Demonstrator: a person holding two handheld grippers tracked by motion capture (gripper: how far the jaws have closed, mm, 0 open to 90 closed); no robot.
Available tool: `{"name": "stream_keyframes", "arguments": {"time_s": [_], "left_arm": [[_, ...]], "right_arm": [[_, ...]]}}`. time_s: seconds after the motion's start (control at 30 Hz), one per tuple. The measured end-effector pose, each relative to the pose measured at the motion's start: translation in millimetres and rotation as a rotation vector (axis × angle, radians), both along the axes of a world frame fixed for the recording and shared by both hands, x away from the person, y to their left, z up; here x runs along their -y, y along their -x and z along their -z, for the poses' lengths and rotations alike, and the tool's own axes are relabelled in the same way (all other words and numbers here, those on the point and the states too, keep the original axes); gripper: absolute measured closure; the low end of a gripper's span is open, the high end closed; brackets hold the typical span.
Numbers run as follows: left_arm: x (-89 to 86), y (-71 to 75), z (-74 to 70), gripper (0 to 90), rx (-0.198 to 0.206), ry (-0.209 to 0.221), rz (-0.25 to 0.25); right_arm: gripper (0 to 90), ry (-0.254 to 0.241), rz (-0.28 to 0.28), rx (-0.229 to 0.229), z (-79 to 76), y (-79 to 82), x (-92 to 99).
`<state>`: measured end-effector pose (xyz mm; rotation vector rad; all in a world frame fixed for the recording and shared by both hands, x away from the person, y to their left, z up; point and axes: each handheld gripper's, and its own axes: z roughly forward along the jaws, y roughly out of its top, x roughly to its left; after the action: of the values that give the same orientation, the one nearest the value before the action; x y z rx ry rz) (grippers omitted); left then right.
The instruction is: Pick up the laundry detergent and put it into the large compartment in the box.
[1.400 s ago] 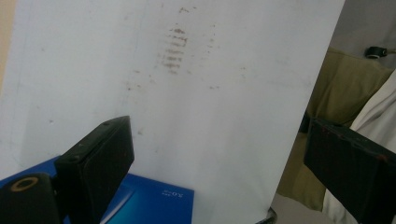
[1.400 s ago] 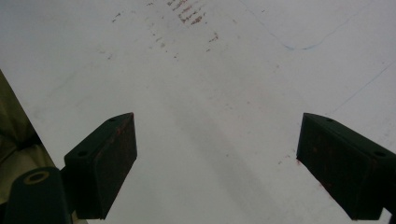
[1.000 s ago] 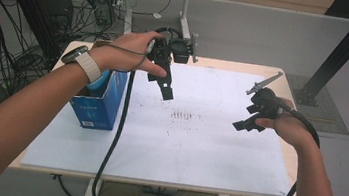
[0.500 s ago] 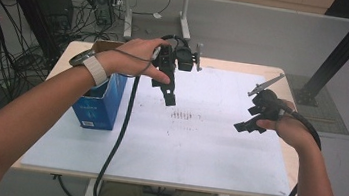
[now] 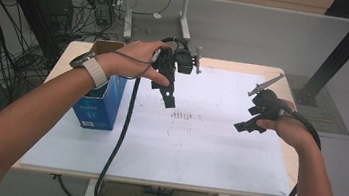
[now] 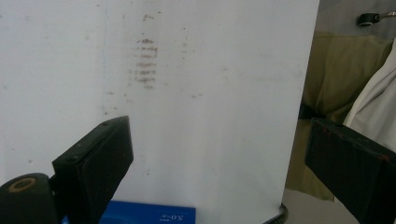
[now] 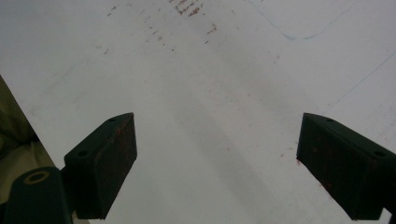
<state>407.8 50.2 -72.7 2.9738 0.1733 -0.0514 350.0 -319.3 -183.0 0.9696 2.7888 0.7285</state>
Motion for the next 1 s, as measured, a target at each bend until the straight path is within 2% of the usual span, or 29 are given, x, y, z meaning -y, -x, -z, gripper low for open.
{"name": "stream_keyframes", "arguments": {"time_s": [0.5,1.0], "left_arm": [[0.4,2.4,2.6,8.4,-0.002,0.006,-0.001],[-3.5,2.3,5.0,8.5,-0.01,0.008,-0.016]], "right_arm": [[12.2,0.0,0.013,0.003,-1.7,4.9,1.8],[12.2,0.001,0.002,0.006,-1.4,5.9,-0.3]]}}
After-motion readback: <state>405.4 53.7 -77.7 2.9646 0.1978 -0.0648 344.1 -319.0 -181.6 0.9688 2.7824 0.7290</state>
